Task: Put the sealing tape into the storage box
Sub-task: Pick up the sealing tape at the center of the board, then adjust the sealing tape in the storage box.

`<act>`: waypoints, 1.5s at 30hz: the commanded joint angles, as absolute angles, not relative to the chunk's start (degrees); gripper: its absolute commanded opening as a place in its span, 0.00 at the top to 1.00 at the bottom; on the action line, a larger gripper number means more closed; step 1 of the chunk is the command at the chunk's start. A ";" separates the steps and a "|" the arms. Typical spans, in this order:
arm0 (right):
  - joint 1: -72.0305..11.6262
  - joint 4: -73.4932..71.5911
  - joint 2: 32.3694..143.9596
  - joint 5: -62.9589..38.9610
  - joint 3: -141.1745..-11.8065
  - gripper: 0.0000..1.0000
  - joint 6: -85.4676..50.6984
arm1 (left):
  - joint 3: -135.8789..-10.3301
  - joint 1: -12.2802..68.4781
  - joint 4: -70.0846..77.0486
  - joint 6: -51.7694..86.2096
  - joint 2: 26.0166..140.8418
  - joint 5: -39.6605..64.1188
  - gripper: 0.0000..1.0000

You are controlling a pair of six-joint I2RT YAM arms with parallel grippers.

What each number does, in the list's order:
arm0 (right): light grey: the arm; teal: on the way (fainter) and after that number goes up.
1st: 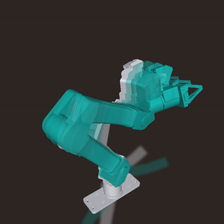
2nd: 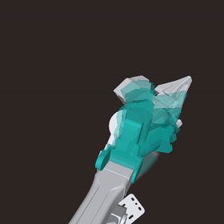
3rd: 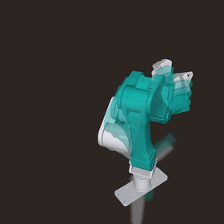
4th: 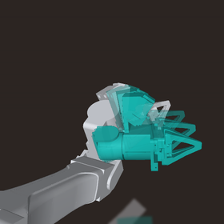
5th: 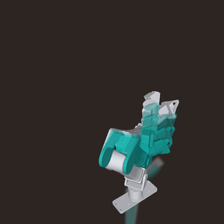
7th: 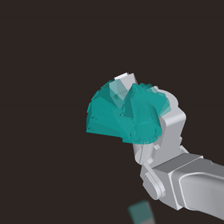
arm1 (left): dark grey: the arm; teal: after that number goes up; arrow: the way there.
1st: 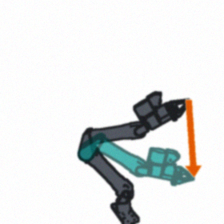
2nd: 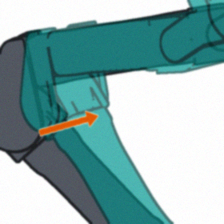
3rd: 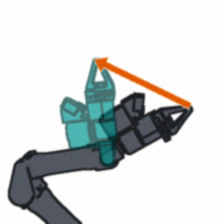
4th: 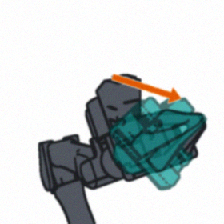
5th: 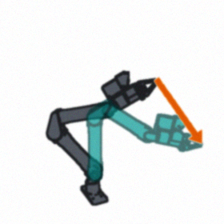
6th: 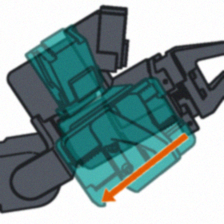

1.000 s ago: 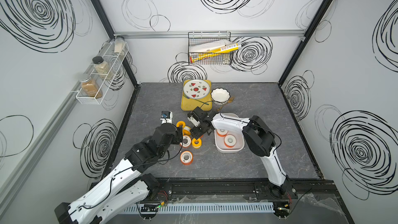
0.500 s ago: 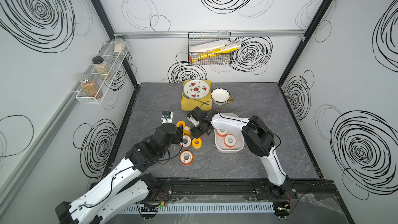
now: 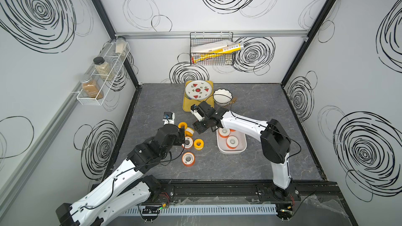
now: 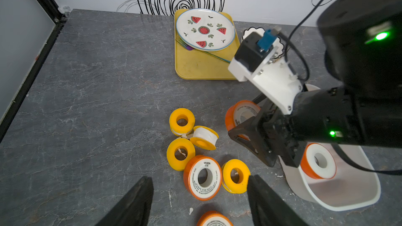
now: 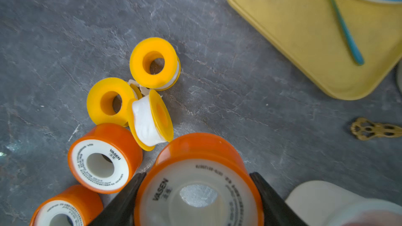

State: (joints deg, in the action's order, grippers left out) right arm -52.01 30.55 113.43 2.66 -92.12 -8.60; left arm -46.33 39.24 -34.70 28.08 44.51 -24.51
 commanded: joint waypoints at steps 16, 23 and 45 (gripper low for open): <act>-44.17 28.96 82.67 -0.59 -65.60 0.52 -16.62 | -45.88 38.73 -33.49 27.77 43.51 -24.36 0.25; -39.94 25.12 78.31 -12.28 -55.08 0.53 -17.32 | -45.88 38.61 -33.40 27.59 43.59 -23.91 0.25; -37.80 17.82 86.81 -24.25 -47.42 0.54 -17.14 | -45.79 38.58 -33.22 27.37 43.76 -23.43 0.25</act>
